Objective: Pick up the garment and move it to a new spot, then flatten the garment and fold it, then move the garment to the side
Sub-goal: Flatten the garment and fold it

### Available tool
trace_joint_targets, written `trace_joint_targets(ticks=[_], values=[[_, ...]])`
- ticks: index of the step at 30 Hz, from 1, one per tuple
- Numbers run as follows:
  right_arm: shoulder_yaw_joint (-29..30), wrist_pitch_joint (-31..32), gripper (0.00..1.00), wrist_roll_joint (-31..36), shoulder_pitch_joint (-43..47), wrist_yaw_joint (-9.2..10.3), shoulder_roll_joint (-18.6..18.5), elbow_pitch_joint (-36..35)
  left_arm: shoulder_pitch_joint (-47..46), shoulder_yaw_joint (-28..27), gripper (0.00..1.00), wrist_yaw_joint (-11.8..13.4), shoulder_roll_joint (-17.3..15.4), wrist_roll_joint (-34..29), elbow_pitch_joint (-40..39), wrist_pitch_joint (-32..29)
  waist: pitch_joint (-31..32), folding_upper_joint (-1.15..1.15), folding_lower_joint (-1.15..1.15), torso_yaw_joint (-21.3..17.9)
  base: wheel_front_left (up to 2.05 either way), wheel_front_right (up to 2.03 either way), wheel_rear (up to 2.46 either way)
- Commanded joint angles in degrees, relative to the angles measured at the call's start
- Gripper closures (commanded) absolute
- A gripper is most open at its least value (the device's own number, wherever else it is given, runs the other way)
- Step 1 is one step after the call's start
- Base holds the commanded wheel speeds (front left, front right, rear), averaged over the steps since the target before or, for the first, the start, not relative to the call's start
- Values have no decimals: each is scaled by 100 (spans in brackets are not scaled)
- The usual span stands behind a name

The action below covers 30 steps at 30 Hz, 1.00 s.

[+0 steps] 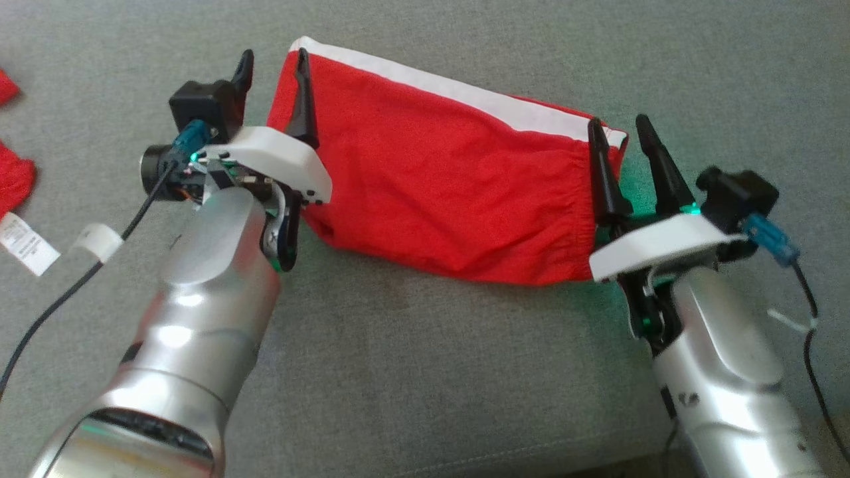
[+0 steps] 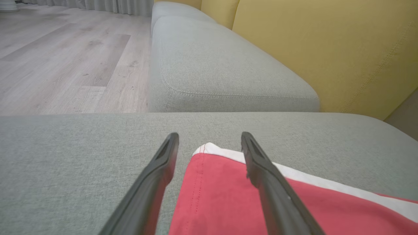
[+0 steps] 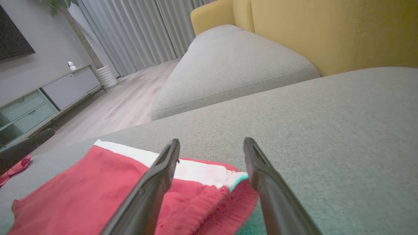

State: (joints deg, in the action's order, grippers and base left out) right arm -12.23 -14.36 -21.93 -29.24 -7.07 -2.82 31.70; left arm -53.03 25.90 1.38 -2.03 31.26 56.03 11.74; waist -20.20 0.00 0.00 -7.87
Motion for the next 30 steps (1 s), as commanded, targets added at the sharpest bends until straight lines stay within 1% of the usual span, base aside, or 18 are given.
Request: trace_joint_targets(ticks=[1,5,9,13,21,22,24,30], values=[[-27,-63,0,95,228,-42,-6,-263,-58,-48,0,-52,-96,49,-211,95,82,0,0,51,0,0,0],[172,-63,0,295,559,-42,-6,-540,231,89,0,-178,-111,36,-228,100,241,0,0,106,0,0,0],[338,-63,0,511,913,-42,-6,-833,491,179,0,-267,-191,62,-159,-118,419,0,0,103,0,0,0],[379,-63,0,683,1200,-42,-6,-1061,656,220,0,-326,-306,123,-67,-431,547,0,0,25,0,0,0],[441,41,0,780,1502,-42,-6,-1414,746,199,0,-295,-528,245,70,-953,574,0,0,-179,0,0,0],[464,70,0,766,1567,-42,-6,-1502,758,178,0,-235,-570,276,96,-1054,563,0,0,-216,0,0,0],[469,96,0,760,1614,-42,-6,-1561,777,186,0,-202,-596,292,117,-1161,554,0,0,-243,0,0,0],[416,148,0,686,1643,-42,-6,-1653,861,240,0,-284,-598,391,140,-1560,527,0,0,-321,0,0,0]])
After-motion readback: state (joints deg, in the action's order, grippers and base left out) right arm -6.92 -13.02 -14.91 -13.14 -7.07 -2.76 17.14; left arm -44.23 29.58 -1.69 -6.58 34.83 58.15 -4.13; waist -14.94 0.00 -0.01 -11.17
